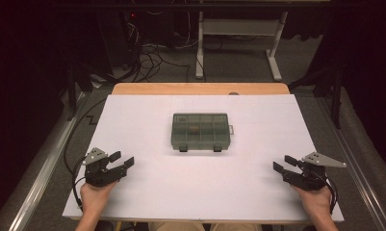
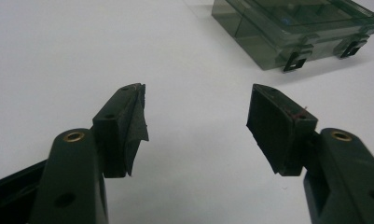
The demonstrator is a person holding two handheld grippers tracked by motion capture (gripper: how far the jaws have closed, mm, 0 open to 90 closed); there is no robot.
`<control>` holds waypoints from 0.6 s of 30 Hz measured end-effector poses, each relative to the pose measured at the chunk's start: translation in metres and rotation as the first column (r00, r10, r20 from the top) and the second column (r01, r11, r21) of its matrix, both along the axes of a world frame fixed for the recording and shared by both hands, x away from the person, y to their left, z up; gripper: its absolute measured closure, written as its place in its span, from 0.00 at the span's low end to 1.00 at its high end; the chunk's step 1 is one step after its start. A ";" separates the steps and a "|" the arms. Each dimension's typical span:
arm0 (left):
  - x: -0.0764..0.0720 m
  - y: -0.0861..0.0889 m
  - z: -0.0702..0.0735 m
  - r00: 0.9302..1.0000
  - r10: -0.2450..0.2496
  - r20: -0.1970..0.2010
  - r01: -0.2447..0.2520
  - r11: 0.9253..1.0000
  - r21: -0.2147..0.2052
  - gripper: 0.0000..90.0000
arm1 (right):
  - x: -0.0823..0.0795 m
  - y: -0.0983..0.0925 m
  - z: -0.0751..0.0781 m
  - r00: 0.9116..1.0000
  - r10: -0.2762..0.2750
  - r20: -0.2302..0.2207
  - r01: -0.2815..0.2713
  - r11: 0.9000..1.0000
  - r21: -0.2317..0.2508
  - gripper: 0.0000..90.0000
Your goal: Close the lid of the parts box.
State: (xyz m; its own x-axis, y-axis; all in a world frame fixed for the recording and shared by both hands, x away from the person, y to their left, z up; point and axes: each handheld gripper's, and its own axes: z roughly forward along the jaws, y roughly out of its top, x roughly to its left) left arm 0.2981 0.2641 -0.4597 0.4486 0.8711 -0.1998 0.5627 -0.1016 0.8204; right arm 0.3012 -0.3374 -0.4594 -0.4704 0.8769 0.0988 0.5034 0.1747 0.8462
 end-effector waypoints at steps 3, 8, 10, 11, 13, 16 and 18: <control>-0.001 0.001 -0.002 1.000 0.001 -0.003 -0.001 1.000 0.001 0.41 | -0.001 -0.001 -0.001 1.000 -0.002 0.002 0.002 1.000 0.001 0.45; -0.002 0.000 -0.004 1.000 0.002 -0.008 -0.002 1.000 0.003 0.41 | -0.002 -0.002 -0.003 1.000 -0.011 0.014 0.011 1.000 0.003 0.43; -0.003 0.001 -0.005 1.000 0.005 -0.008 -0.005 1.000 0.004 0.41 | -0.003 -0.003 -0.004 1.000 -0.012 0.019 0.012 1.000 0.003 0.43; -0.003 0.001 -0.005 1.000 0.006 -0.009 -0.006 1.000 0.003 0.41 | -0.004 -0.004 -0.005 1.000 -0.016 0.019 0.016 1.000 0.007 0.42; -0.003 0.001 -0.006 1.000 0.007 -0.011 -0.007 1.000 -0.003 0.41 | -0.004 -0.005 -0.006 0.999 -0.019 0.029 0.018 1.000 0.009 0.41; -0.004 0.002 -0.007 1.000 0.006 -0.012 -0.006 1.000 -0.005 0.40 | -0.006 -0.006 -0.006 0.999 -0.025 0.033 0.024 1.000 0.014 0.41; -0.005 0.001 -0.007 1.000 0.003 -0.012 -0.003 1.000 -0.003 0.40 | -0.007 -0.007 -0.007 0.999 -0.030 0.034 0.030 0.999 0.017 0.41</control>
